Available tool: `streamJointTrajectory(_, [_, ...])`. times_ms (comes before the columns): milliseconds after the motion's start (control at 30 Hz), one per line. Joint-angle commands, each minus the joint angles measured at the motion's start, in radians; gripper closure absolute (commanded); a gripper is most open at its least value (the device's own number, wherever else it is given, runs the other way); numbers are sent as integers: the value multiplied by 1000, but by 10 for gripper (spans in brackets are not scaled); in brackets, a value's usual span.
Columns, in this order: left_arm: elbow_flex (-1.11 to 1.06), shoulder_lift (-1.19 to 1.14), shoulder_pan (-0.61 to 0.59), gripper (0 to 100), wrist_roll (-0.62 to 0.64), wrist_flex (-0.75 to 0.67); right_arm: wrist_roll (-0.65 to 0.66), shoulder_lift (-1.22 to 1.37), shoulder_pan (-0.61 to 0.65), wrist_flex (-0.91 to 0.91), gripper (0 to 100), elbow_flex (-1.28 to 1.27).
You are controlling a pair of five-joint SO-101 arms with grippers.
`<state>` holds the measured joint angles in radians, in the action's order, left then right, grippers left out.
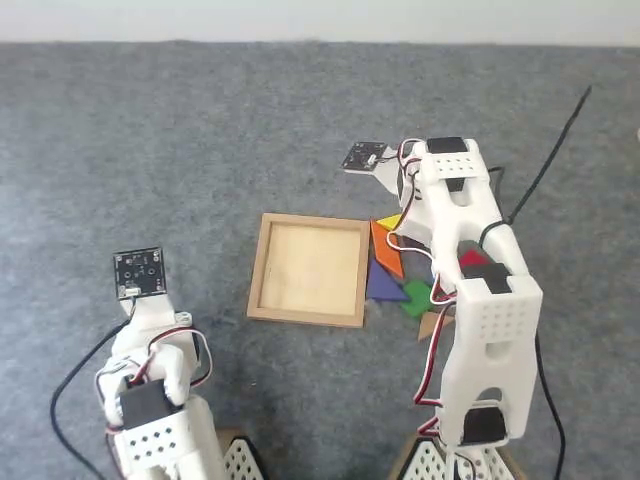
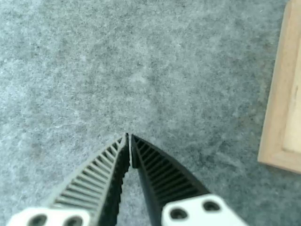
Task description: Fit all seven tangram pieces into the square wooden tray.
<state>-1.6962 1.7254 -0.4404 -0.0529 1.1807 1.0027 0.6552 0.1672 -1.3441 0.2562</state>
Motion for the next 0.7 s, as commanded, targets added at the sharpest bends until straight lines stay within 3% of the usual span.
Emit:
streamJointTrajectory(0, [16, -5, -9, 988, 0, -23, -9, -1, -18, -1, 702, 20])
streamJointTrajectory(300, [16, -5, -9, 988, 0, -23, 11, -45, -8, -68, 702, 52])
streamJointTrajectory(667, [16, -5, -9, 988, 0, -23, 11, -335, -5, -225, 702, 46])
